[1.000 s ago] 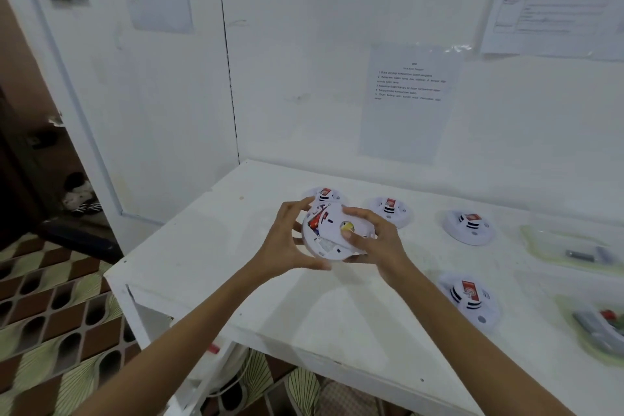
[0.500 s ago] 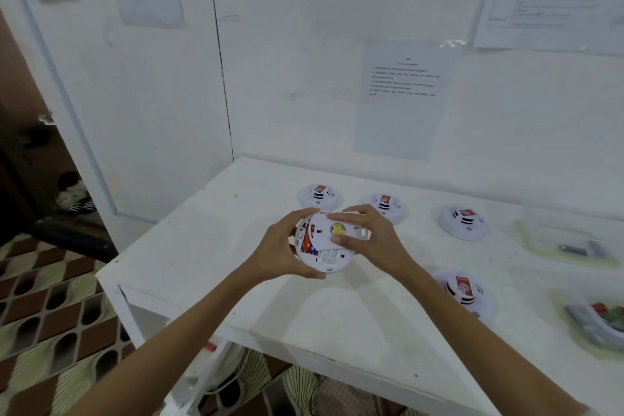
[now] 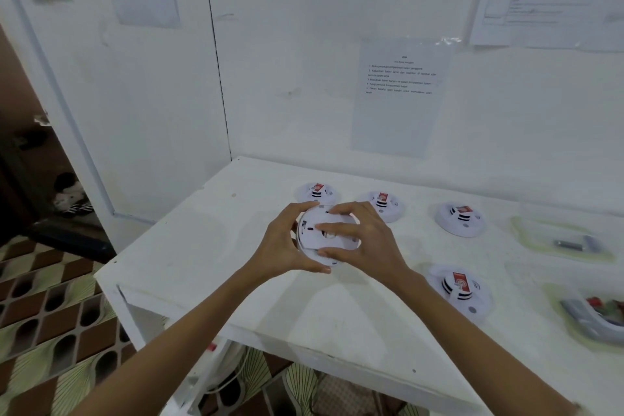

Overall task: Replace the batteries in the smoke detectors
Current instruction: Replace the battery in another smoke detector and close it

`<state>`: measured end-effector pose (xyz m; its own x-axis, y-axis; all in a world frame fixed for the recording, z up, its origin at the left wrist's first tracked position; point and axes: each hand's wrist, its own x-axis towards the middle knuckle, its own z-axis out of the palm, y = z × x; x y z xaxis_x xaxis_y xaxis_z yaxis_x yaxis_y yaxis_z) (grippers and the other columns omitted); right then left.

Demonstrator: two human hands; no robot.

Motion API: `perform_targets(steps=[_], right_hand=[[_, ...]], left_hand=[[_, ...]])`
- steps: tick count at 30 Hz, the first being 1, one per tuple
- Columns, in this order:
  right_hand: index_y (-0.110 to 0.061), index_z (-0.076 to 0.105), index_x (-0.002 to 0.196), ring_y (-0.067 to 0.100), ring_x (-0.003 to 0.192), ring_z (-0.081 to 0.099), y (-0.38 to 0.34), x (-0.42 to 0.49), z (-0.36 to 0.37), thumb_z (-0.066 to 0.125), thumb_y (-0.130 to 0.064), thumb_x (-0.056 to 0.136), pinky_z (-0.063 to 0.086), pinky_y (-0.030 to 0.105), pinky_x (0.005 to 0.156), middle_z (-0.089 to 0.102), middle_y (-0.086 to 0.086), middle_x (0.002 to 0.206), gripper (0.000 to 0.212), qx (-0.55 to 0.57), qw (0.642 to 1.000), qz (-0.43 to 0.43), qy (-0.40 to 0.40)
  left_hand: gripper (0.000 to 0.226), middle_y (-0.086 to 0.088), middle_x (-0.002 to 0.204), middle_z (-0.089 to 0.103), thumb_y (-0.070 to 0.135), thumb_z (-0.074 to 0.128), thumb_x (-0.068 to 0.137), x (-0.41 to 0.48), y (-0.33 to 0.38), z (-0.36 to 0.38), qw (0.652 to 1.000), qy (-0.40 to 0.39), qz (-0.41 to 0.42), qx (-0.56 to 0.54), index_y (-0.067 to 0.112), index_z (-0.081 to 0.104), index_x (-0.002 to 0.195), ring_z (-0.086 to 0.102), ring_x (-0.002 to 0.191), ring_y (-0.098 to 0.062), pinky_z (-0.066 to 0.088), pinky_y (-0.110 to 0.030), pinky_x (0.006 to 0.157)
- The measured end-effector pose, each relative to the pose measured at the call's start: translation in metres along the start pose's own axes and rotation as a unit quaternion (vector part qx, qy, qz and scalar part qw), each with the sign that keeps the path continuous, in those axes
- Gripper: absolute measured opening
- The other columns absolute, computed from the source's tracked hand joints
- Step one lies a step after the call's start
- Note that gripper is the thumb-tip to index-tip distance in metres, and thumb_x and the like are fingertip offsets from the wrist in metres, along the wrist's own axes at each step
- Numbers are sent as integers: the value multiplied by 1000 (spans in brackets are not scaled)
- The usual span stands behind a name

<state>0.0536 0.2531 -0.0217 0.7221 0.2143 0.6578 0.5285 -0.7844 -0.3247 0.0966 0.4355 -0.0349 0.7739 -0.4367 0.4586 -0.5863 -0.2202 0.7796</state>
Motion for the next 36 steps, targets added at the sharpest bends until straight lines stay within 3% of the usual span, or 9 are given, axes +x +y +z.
perform_targets(steps=[9, 15, 20, 22, 25, 27, 30, 33, 36], right_hand=[[-31, 72, 97, 10, 103, 46, 2, 0, 3, 62, -50, 72, 46, 27, 80, 63, -3, 111, 33, -18, 999, -48, 4], [-29, 71, 104, 10, 109, 45, 4, 3, -5, 57, -45, 76, 41, 22, 82, 61, 2, 119, 35, -35, 995, -76, -61], [-33, 70, 105, 10, 110, 41, 0, 0, -3, 69, -38, 74, 38, 21, 75, 55, -2, 120, 32, -17, 997, -10, -72], [-35, 69, 106, 10, 110, 40, 0, -1, -1, 69, -41, 73, 39, 22, 73, 54, -3, 120, 34, -13, 997, -9, -73], [-38, 63, 116, 10, 116, 39, 7, 2, -4, 61, -51, 76, 41, 23, 85, 52, -7, 127, 42, -4, 992, -47, -117], [-38, 54, 126, 13, 121, 37, 12, 3, -6, 61, -55, 77, 31, 21, 98, 45, -10, 134, 53, 3, 992, -50, -115], [-39, 48, 129, 10, 129, 27, 14, 2, -8, 70, -54, 69, 17, 9, 104, 31, -13, 140, 65, 73, 994, 0, -78], [-42, 51, 124, 8, 127, 32, 16, 2, -11, 77, -44, 65, 35, 19, 102, 31, -13, 135, 64, 152, 982, 56, -93], [-43, 52, 122, 2, 116, 42, 17, 3, -14, 80, -36, 67, 54, 24, 80, 41, -11, 122, 62, 176, 976, 73, -102]], left_hand=[[99, 11, 119, 57, 38, 89, 37, -1, 2, 0, 1000, -4, 6, 9, 23, 48, 125, 55, 104, -5, 53, -22, 76], [94, 14, 115, 57, 40, 89, 36, -4, 1, -2, 1000, -5, 0, 9, 32, 47, 121, 55, 98, -2, 54, -26, 73], [92, 17, 115, 56, 39, 88, 37, -4, 3, -3, 1000, -1, 9, 20, 35, 46, 119, 54, 100, 2, 48, -13, 74], [92, 16, 115, 56, 40, 87, 37, -5, 3, -4, 1000, -1, 8, 24, 34, 47, 119, 54, 99, 1, 49, -14, 74], [94, 16, 114, 57, 36, 90, 37, -8, 2, -6, 1000, 2, 0, 11, 31, 49, 121, 55, 99, -2, 55, -24, 71], [95, 17, 115, 57, 27, 93, 37, -9, 3, -8, 1000, 4, -6, 0, 29, 50, 122, 56, 99, -6, 57, -30, 67], [96, 17, 118, 56, 21, 94, 39, -6, 7, -10, 1000, 10, -3, -3, 29, 49, 123, 55, 102, -5, 57, -27, 66], [97, 16, 121, 54, 18, 95, 40, -4, 10, -12, 1000, 3, 2, 5, 27, 48, 124, 54, 102, -1, 55, -21, 67], [97, 17, 121, 54, 16, 94, 40, -4, 12, -11, 1000, -3, 7, 7, 26, 48, 124, 53, 101, 0, 54, -19, 66]])
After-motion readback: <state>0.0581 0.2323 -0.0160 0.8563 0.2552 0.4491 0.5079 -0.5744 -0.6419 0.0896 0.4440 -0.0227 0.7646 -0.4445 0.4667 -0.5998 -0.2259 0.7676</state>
